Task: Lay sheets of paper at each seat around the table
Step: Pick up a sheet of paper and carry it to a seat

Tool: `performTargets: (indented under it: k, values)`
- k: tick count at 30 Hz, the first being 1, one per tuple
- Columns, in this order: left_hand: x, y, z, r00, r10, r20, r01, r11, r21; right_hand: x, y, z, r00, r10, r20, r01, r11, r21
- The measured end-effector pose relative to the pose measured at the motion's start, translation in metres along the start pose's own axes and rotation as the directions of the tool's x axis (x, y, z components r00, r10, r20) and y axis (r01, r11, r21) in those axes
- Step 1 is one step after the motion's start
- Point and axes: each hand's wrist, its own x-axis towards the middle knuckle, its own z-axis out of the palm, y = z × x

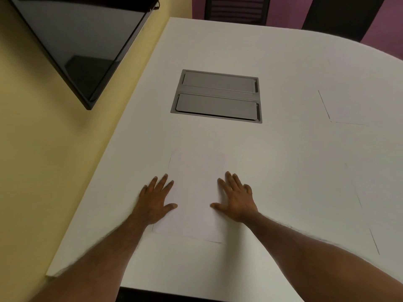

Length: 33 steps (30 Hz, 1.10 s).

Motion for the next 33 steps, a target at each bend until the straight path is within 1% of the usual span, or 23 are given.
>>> performTargets:
  k: [6, 10, 15, 18, 20, 24, 28, 33]
  values:
    - [0.002, 0.004, -0.004, 1.0, -0.013, 0.017, 0.013, 1.0, 0.004, 0.002, -0.004, -0.007, 1.0, 0.011, 0.029, -0.011, 1.0, -0.007]
    - [0.001, 0.008, -0.006, 0.999, -0.031, 0.038, 0.031, 0.999, -0.007, 0.003, -0.001, -0.014, 1.0, -0.002, 0.006, 0.002, 0.999, 0.037]
    - [-0.009, 0.01, -0.008, 0.998, -0.057, 0.016, 0.058, 0.997, -0.046, -0.009, 0.005, -0.026, 1.0, 0.006, 0.009, -0.007, 0.999, 0.043]
    - [-0.018, 0.012, -0.01, 0.999, -0.054, -0.003, 0.054, 0.998, -0.016, -0.019, 0.01, -0.033, 0.999, 0.024, 0.038, -0.025, 0.999, 0.037]
    - [-0.024, 0.015, -0.009, 0.999, -0.049, 0.017, 0.049, 0.999, 0.002, -0.027, 0.013, -0.036, 0.998, 0.031, 0.05, -0.033, 0.999, 0.034]
    - [-0.029, 0.018, -0.001, 0.994, -0.071, 0.081, 0.071, 0.997, 0.004, -0.042, 0.017, -0.032, 0.997, 0.013, 0.077, -0.016, 0.999, 0.033]
    - [-0.028, 0.022, 0.005, 0.993, -0.097, 0.065, 0.097, 0.995, 0.0, -0.05, 0.017, -0.023, 0.996, 0.015, 0.086, -0.019, 0.999, 0.047]
    - [-0.03, 0.022, 0.004, 0.993, -0.096, 0.07, 0.098, 0.995, -0.027, -0.057, 0.02, -0.021, 0.997, 0.009, 0.072, -0.012, 0.999, 0.046]
